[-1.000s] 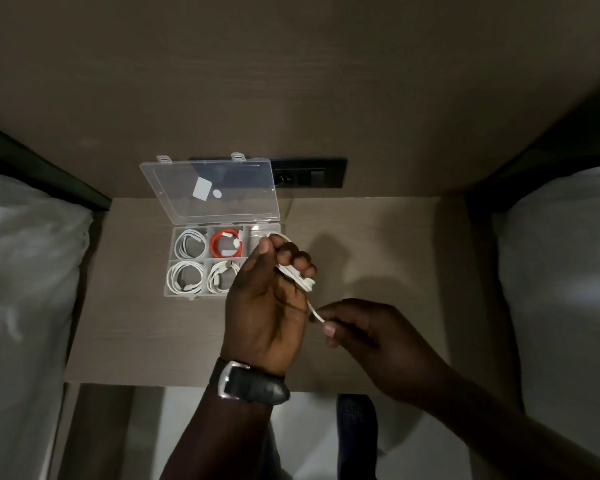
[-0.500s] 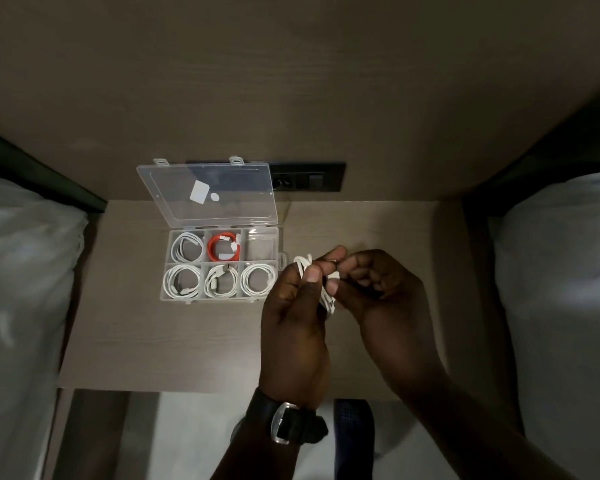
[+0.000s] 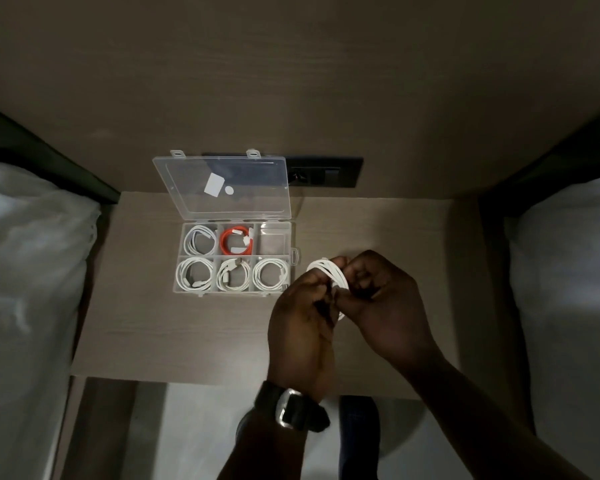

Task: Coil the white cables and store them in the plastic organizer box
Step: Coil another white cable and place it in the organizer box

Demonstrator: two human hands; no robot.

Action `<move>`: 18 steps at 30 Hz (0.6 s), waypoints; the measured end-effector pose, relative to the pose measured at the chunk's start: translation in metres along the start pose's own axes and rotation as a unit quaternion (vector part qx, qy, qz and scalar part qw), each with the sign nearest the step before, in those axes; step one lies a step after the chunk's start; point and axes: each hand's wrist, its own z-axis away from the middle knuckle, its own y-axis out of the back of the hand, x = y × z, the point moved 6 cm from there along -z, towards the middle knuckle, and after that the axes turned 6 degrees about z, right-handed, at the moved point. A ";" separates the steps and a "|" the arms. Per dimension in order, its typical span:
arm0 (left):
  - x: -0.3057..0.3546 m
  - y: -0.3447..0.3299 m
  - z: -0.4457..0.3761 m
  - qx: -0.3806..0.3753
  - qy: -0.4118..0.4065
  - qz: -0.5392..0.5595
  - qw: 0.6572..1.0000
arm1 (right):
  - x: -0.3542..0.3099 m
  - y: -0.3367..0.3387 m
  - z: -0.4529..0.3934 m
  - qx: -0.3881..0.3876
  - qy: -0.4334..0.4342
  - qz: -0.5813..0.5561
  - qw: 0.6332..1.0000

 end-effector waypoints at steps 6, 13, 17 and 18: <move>0.022 0.050 -0.018 0.037 -0.055 -0.238 0.969 | 0.017 -0.036 -0.007 -0.101 -0.062 -0.178 0.977; 0.043 0.076 -0.061 0.086 -0.105 -0.422 0.896 | 0.022 -0.073 -0.037 -0.139 -0.097 -0.175 0.970; 0.062 0.080 -0.092 0.131 -0.144 -0.488 0.851 | 0.019 -0.092 -0.068 -0.118 -0.110 -0.142 0.977; 0.065 0.080 -0.100 0.132 -0.144 -0.494 0.847 | 0.019 -0.096 -0.075 -0.114 -0.117 -0.140 0.977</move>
